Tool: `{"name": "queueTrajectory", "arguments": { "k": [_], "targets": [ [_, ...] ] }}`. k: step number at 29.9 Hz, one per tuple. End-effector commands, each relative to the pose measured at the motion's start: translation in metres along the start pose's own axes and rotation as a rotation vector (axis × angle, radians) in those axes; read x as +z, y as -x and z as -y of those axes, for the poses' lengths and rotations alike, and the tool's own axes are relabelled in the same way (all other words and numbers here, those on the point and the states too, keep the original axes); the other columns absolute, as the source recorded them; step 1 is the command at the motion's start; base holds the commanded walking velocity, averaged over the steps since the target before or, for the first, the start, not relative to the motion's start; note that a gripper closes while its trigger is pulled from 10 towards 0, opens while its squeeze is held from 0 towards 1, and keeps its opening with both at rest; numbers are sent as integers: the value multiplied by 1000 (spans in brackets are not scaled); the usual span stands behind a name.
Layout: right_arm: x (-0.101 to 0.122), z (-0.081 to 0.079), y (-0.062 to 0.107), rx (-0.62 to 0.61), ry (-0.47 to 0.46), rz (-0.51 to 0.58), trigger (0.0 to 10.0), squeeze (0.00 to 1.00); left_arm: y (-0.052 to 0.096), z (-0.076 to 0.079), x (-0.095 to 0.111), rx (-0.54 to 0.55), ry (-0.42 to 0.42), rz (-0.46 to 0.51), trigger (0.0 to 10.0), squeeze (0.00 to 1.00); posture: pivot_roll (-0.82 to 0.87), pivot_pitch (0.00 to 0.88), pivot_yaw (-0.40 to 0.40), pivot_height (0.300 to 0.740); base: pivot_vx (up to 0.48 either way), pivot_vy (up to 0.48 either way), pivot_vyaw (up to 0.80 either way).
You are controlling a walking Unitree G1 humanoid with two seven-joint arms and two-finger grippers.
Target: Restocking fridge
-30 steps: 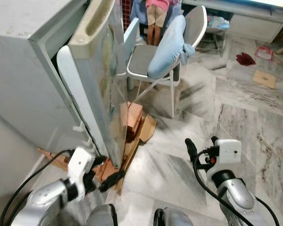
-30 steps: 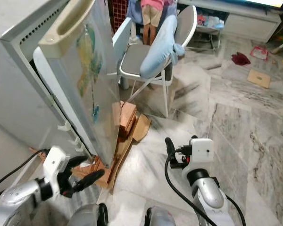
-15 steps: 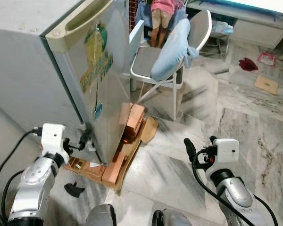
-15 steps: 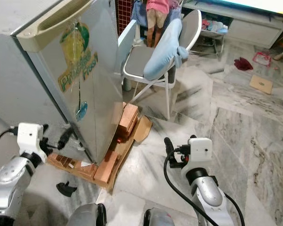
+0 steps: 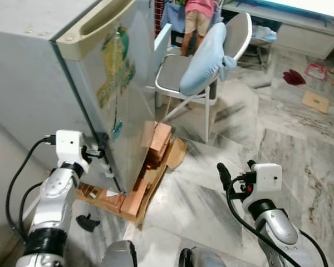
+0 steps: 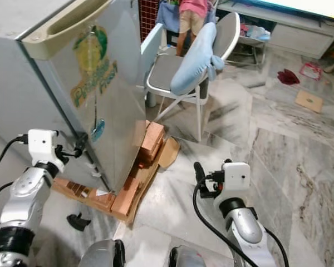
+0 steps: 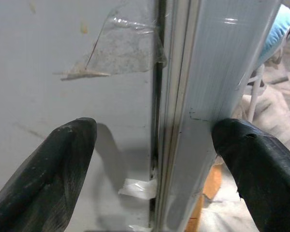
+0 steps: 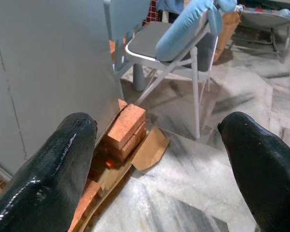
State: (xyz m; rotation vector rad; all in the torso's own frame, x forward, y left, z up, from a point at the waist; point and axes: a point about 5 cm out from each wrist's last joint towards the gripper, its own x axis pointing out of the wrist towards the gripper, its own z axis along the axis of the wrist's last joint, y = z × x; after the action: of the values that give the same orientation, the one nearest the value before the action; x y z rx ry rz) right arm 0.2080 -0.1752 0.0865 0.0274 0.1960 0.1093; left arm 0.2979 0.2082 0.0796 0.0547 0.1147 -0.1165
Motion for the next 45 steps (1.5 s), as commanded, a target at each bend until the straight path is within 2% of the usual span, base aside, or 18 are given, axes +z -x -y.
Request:
{"name": "queueTrajectory", "arguments": {
  "k": [1, 3, 5, 7, 8, 9, 10, 11, 12, 15, 17, 23, 26, 27, 32, 37, 43, 45],
  "targets": [
    [-1, 1, 2, -1, 3, -4, 10000, 0, -10, 5, 11, -12, -7, 52, 10000, 0, -13, 96, -43, 740, 0, 0, 0],
    [-1, 1, 2, -1, 3, -4, 10000, 0, -11, 6, 11, -17, 0, 55, 10000, 0, -13, 96, -43, 740, 0, 0, 0],
    [-1, 0, 2, -2, 3, -4, 10000, 0, -16, 15, 20, -72, 11, 81, 10000, 0, -23, 96, -40, 740, 0, 0, 0],
    [-1, 1, 2, -6, 4, -3, 10000, 0, -17, 33, 33, -186, 49, 123, 10000, 0, -24, 97, -40, 740, 0, 0, 0],
    [-1, 2, 3, -12, 3, -4, 10000, 0, -14, 60, 46, -341, 57, 152, 10000, 0, -20, 95, -41, 740, 0, 0, 0],
    [-1, 2, 3, -12, 3, -5, 10000, 0, -11, 79, 53, -443, 65, 166, 10000, 0, -20, 95, -41, 740, 0, 0, 0],
    [-1, 2, 3, -12, 3, -5, 10000, 0, -11, 79, 53, -443, 65, 166, 10000, 0, -20, 95, -41, 740, 0, 0, 0],
    [-2, 1, 3, -11, 4, -6, 10000, 0, -3, 104, 63, -583, 92, 187, 10000, 0, -16, 94, -43, 740, 0, 0, 0],
    [-2, 1, 3, -11, 4, -6, 10000, 0, -1, 110, 65, -613, 101, 191, 10000, 0, -16, 93, -43, 740, 0, 0, 0],
    [-2, 0, 1, -2, 6, -5, 10000, 0, 12, 145, 76, -773, 126, 214, 10000, 0, -14, 91, -43, 740, 0, 0, 0],
    [-3, -2, 0, -1, 5, -5, 10000, 0, 18, 159, 77, -838, 167, 200, 10000, 0, -16, 88, -38, 740, 0, 0, 0],
    [-3, -2, 1, -6, 0, -4, 10000, 0, 22, 157, 78, -852, 196, 172, 10000, 0, -14, 86, -31, 740, 0, 0, 0],
    [-4, -2, 1, -10, -1, -5, 10000, 0, 19, 149, 70, -820, 162, 139, 10000, 0, -12, 87, -31, 740, 0, 0, 0],
    [-4, -2, 1, -15, -3, -3, 10000, 0, 15, 142, 64, -789, 146, 124, 10000, 0, -12, 87, -31, 740, 334, -285, 0],
    [-4, -2, 1, -24, -2, 1, 10000, 0, 15, 132, 54, -759, 129, 92, 10000, 0, -11, 88, -35, 740, 344, -318, 0],
    [-5, -1, 2, -31, -2, -4, 10000, 0, 18, 128, 44, -728, 125, 47, 10000, 0, -13, 90, -37, 740, 349, -326, -338],
    [-4, -1, 0, -29, 7, 2, 10000, 0, 22, 121, 26, -684, 83, -20, 10000, 0, -17, 100, -36, 740, 140, -425, -154],
    [-2, 0, -2, -31, 4, 5, 10000, 0, 26, 112, 18, -654, 80, -54, 10000, 0, -16, 93, -33, 740, 0, -480, 0]
  ]
}}
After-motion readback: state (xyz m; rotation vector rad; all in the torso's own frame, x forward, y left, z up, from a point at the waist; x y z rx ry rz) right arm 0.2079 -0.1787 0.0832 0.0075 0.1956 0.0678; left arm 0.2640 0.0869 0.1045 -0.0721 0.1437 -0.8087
